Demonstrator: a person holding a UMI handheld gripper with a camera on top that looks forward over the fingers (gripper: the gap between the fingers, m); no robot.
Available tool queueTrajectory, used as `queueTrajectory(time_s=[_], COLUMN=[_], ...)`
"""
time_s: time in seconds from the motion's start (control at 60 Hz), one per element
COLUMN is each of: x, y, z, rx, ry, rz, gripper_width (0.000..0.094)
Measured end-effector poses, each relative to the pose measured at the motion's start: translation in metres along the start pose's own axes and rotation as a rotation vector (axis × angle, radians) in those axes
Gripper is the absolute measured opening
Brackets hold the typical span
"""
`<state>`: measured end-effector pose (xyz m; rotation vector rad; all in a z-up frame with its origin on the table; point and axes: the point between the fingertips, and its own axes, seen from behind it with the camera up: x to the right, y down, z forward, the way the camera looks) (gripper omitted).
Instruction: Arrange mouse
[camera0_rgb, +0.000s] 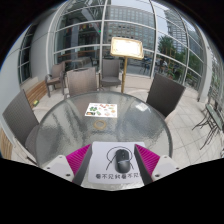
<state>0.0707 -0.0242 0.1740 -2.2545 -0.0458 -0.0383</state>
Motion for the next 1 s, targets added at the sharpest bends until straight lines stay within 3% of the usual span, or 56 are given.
queueTrajectory(time_s=[0.25, 1.0], x=[-0.035, -0.061], y=[-0.006, 0.03], z=[-0.08, -0.137], rx=[0.102, 0.07], ry=[-0.031, -0.039], rz=[0.075, -0.031], gripper_width=[0.0849, 0.0846])
